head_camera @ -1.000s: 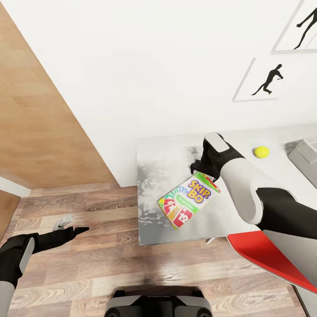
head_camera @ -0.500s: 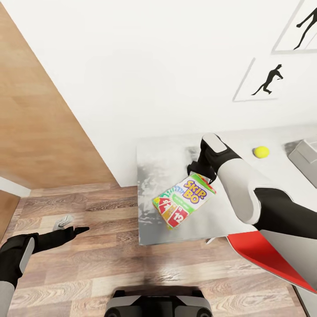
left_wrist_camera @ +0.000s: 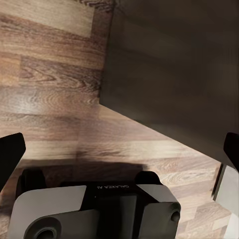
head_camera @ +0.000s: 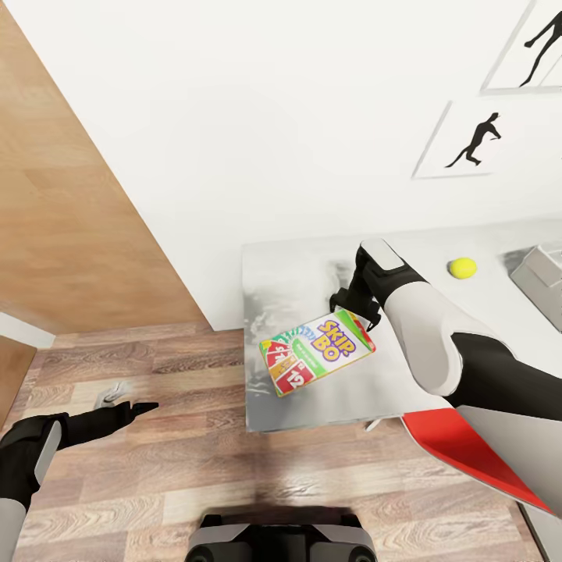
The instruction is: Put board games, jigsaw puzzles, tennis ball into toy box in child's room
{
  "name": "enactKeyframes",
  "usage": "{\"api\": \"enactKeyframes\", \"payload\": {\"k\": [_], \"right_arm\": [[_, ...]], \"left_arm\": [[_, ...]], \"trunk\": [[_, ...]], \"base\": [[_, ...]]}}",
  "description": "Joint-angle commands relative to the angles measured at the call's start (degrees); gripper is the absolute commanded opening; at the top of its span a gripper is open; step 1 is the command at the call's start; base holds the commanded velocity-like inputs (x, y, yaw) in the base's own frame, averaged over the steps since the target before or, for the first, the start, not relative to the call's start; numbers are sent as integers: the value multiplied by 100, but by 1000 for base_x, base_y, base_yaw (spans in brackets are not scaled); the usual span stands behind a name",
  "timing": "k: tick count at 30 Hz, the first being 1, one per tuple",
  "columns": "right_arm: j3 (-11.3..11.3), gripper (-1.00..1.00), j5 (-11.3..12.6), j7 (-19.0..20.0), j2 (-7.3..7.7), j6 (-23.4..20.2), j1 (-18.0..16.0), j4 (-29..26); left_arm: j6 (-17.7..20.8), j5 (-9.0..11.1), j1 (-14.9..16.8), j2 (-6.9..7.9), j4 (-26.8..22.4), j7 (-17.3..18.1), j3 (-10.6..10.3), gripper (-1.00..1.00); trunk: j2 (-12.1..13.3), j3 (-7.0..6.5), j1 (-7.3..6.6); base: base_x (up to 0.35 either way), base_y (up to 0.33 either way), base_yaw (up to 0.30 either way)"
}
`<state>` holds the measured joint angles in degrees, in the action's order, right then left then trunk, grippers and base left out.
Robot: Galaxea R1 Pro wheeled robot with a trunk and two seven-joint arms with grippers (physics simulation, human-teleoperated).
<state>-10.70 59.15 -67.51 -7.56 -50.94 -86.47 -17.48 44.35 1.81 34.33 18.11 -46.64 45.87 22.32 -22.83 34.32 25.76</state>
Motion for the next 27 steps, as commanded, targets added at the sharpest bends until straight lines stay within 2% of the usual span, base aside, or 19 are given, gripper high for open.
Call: {"api": "enactKeyframes", "payload": {"k": [1,12,27], "right_arm": [[-3,100,56,-59,0,-38,-2,-10],[-20,100,96,-61,-117,-93,-2,-10],[-24,100,97,-52,-123,-117,-2,-10]], "left_arm": [[48,17,3,-1,-3,10,10,100],[48,21,3,-1,-3,10,10,100],[48,21,3,-1,-3,1,10,100]], "trunk": [[-9,8,2],[-9,8,2],[-9,8,2]], "base": [[-113,0,0],[-123,43,0],[-6,54,0]]}}
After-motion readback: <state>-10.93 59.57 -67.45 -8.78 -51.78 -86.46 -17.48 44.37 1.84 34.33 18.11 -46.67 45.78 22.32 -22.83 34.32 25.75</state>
